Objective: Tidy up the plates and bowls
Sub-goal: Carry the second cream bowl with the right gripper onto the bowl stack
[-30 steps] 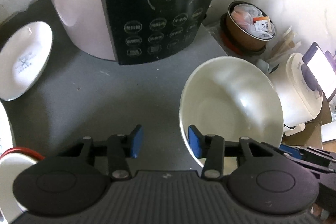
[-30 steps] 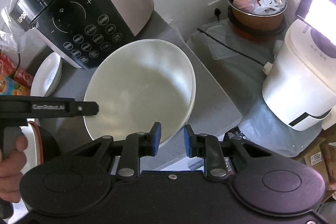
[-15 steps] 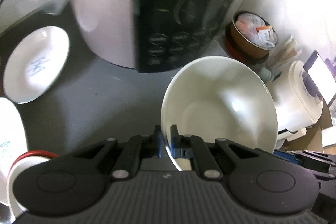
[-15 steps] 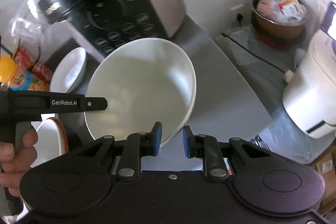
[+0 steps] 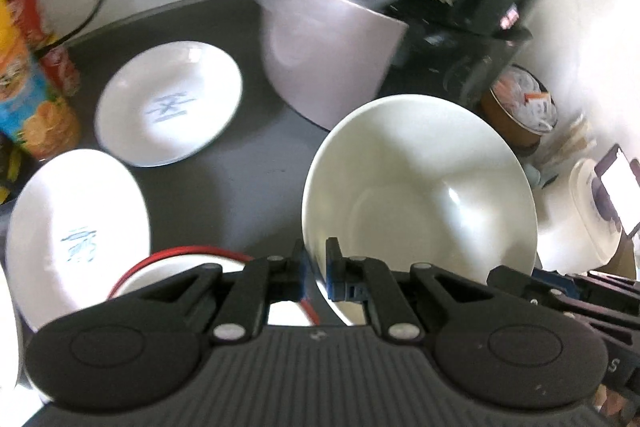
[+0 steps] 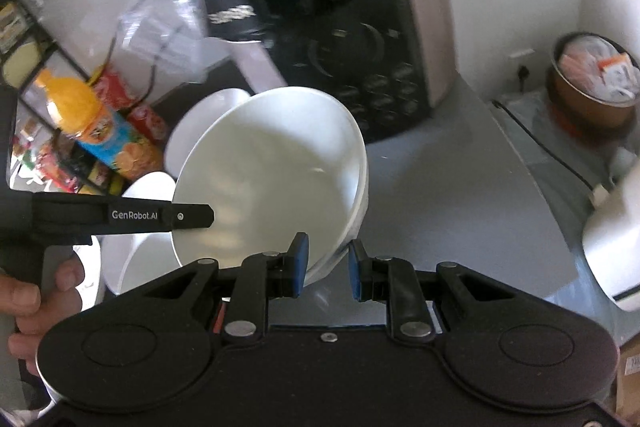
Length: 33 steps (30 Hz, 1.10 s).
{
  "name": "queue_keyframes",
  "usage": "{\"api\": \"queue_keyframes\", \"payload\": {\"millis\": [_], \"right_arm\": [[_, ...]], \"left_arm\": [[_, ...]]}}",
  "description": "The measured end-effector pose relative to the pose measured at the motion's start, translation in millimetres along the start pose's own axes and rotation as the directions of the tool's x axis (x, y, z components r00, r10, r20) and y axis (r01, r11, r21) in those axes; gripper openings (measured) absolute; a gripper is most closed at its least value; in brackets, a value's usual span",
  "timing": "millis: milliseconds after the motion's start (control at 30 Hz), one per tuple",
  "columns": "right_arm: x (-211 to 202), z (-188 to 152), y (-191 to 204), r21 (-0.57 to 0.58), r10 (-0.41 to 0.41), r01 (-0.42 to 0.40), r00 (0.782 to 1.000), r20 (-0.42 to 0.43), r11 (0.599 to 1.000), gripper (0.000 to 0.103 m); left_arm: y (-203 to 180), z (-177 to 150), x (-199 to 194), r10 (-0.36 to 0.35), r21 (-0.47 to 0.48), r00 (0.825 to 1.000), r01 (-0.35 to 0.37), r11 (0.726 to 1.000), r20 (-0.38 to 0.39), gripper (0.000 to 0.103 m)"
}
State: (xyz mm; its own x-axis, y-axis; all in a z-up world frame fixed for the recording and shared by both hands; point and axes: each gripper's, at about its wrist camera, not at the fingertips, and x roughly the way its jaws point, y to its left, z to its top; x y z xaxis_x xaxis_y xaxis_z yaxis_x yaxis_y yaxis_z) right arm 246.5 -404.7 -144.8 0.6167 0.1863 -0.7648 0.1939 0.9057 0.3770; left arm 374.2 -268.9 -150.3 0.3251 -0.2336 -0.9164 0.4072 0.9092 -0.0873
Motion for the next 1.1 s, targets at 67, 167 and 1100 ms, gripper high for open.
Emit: {"api": "queue_keyframes", "payload": {"millis": [67,167,1100], "right_arm": [[0,2,10,-0.023,0.010,-0.010,1.000,0.000,1.000,0.021],[-2,4,22,-0.052,0.021,-0.021,1.000,0.002,0.998,0.021],[5,-3,91,-0.187,0.125,-0.138,0.989,-0.082,0.973,0.021]], "left_arm": [[10,-2,-9,0.006,-0.017,1.000,-0.006,1.000,0.010,0.008],[19,-5,-17,0.021,-0.041,1.000,-0.020,0.999,0.015,0.008],[95,-49,-58,0.052,-0.245,0.999,-0.051,0.968,0.000,0.009]]}}
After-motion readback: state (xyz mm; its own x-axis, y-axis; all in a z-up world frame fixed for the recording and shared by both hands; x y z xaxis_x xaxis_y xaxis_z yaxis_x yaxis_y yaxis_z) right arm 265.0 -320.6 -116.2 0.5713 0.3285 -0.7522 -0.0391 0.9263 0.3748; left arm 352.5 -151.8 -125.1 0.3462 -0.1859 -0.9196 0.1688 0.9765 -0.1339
